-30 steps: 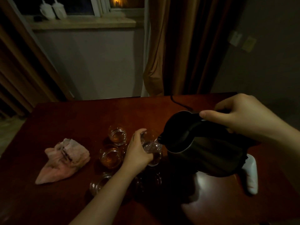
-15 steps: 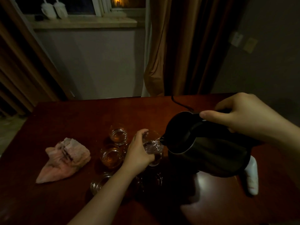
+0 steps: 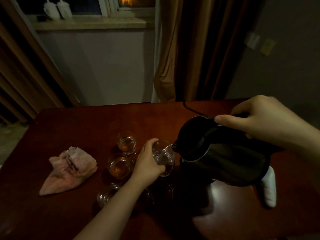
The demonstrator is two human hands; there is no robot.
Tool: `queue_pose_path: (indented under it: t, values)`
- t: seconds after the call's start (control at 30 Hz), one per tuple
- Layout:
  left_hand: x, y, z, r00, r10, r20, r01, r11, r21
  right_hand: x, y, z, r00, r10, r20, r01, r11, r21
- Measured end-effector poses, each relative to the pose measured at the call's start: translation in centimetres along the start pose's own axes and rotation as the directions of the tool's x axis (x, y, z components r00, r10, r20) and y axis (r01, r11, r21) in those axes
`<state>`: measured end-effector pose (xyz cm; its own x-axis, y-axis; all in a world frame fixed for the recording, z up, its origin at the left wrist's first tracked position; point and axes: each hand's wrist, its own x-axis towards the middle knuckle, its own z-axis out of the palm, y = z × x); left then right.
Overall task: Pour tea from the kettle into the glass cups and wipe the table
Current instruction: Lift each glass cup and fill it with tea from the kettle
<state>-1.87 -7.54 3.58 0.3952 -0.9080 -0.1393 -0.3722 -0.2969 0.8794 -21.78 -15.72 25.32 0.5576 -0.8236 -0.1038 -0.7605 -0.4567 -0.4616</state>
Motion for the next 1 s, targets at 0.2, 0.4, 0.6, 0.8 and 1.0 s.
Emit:
queue_pose_path:
  t: [0.2,0.4,0.6,0.8,1.0]
  values:
    - [-0.1,0.0,0.0,1.0,0.001,0.012,-0.001,1.0,-0.004,0.0,0.2,0.0,1.0,0.005,0.011,-0.006,1.0,0.008]
    - [-0.3,0.1,0.0,1.0,0.002,0.005,-0.002,1.0,-0.009,-0.1,0.3,0.1,1.0,-0.01,0.0,0.01,0.999,-0.048]
    - [-0.4,0.6,-0.2,0.999,0.032,-0.016,-0.032,0.999,-0.002,-0.3,1.2,0.7,1.0,0.017,0.01,-0.016,0.999,-0.033]
    - [-0.2,1.1,-0.7,0.999,0.019,-0.041,-0.022,0.998,-0.054,-1.5,3.2,2.1,0.994,0.105,-0.021,-0.104,0.993,0.062]
    - [1.7,2.1,-2.1,0.995,0.009,-0.103,-0.014,0.999,-0.043,-3.3,5.8,4.6,0.974,0.223,-0.028,-0.206,0.934,0.292]
